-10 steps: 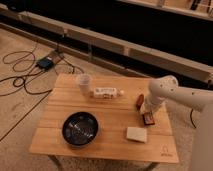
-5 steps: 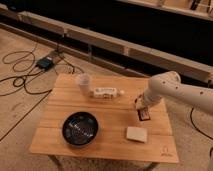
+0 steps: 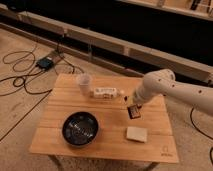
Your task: Place the eraser in the ceramic cup
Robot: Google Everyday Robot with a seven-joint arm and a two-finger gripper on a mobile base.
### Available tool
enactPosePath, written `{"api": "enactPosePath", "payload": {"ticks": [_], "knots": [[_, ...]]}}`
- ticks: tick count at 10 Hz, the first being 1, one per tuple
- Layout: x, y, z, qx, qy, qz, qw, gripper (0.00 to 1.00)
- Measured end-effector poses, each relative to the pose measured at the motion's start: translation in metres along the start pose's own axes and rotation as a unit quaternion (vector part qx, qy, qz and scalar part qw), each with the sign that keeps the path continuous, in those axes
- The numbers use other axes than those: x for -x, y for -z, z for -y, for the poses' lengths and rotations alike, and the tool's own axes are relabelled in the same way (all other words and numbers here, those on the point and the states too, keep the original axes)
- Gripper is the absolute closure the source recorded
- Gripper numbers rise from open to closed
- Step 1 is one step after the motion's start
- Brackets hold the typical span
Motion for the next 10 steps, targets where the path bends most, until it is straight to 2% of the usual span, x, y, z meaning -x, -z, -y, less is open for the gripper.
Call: {"api": "enactPosePath", "payload": {"ticks": [2, 5, 8, 10], "knots": [[0.013, 0.001, -0.026, 0.029, 0.020, 0.016, 0.9992, 1.00], [0.033, 0.004, -0.056, 0.068, 0.038, 0.048, 0.9958, 1.00], [0.049, 0.012, -0.078, 0.114, 0.042, 0.095, 0.9880, 1.00], [0.054, 0.017, -0.089, 0.147, 0.044, 0.120, 0.9807, 1.00]]}}
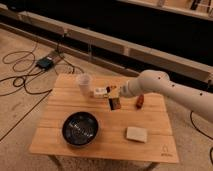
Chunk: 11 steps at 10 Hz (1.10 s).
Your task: Place the eraser in the ceramic cup
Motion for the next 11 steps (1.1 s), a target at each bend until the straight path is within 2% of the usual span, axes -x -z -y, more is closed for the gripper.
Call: {"api": "enactPosePath", "payload": {"ticks": [11], "knots": [[0.0013, -0.0004, -0.0017, 0.003, 0.002, 0.002, 1.0000, 1.00]]}}
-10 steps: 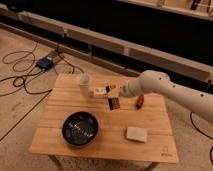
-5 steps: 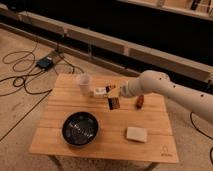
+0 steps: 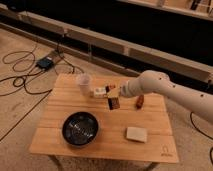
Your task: Place the eraser in the ceramic cup
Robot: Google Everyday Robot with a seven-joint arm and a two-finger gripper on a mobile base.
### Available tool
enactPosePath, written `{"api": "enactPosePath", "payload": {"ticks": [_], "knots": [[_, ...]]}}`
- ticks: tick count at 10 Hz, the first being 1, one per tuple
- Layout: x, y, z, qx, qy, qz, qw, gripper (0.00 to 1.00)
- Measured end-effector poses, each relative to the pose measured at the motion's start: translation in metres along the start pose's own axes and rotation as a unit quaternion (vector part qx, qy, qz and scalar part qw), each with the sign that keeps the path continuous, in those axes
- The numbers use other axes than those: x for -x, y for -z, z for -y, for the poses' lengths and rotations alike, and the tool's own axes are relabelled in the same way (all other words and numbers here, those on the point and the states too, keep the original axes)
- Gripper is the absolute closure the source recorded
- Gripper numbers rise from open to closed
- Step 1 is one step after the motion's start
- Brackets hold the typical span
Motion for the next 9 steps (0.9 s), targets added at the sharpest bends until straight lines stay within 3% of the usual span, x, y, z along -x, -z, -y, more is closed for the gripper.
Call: {"api": "enactPosePath", "payload": {"ticks": [4, 9], "knots": [[0.042, 0.009, -0.013, 0.034, 0.027, 0.052, 0.9977, 1.00], [0.073, -0.013, -0.049, 0.093, 0.065, 0.088, 0.9896, 1.00]]}}
